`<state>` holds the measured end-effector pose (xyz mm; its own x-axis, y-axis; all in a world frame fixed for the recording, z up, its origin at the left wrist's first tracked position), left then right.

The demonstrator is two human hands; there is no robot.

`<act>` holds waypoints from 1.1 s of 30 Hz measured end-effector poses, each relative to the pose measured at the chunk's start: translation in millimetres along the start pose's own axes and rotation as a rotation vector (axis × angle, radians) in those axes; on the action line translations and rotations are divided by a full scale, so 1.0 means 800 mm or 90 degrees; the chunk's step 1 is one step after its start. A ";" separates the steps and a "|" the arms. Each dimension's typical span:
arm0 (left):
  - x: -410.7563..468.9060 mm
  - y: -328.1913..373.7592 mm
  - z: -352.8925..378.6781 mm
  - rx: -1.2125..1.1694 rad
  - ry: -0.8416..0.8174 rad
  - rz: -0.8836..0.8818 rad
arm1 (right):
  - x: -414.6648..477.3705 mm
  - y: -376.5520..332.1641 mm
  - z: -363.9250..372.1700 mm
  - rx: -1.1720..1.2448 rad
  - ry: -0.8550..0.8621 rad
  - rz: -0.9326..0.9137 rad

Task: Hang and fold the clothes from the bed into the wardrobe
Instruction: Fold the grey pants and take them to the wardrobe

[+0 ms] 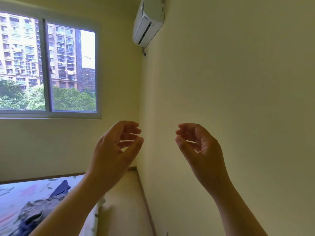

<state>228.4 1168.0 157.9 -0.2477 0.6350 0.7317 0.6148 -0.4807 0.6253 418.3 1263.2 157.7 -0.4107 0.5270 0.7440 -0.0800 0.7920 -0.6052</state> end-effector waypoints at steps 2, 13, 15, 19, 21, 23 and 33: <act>0.008 -0.007 0.013 0.013 -0.001 -0.010 | 0.008 0.019 -0.006 0.014 -0.002 -0.001; 0.059 -0.114 0.017 0.072 0.038 -0.042 | 0.093 0.133 0.051 0.045 -0.059 -0.018; 0.071 -0.142 -0.004 0.091 0.060 -0.047 | 0.118 0.155 0.079 0.050 -0.078 -0.017; 0.099 -0.202 -0.056 0.118 0.111 -0.081 | 0.171 0.192 0.149 0.076 -0.132 -0.016; 0.107 -0.230 -0.073 0.133 0.125 -0.102 | 0.192 0.210 0.183 0.098 -0.155 -0.022; 0.111 -0.255 -0.090 0.147 0.146 -0.128 | 0.210 0.229 0.218 0.119 -0.181 -0.022; 0.141 -0.363 -0.124 0.301 0.222 -0.226 | 0.290 0.337 0.348 0.219 -0.294 -0.038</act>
<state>-52.5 1319.3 86.0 -0.6725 0.4357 0.5982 0.6931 0.0874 0.7156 48.6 1513.4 88.0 -0.7444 0.2340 0.6254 -0.3737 0.6301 -0.6807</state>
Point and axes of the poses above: each hand's wrist, its own x-axis towards the middle knuckle, its own z-axis out of the palm, y = z × x, the point moved 6 cm from there along x, towards the middle knuckle, and after that the axes turned 9 degrees about -y, right-handed, at the moved point
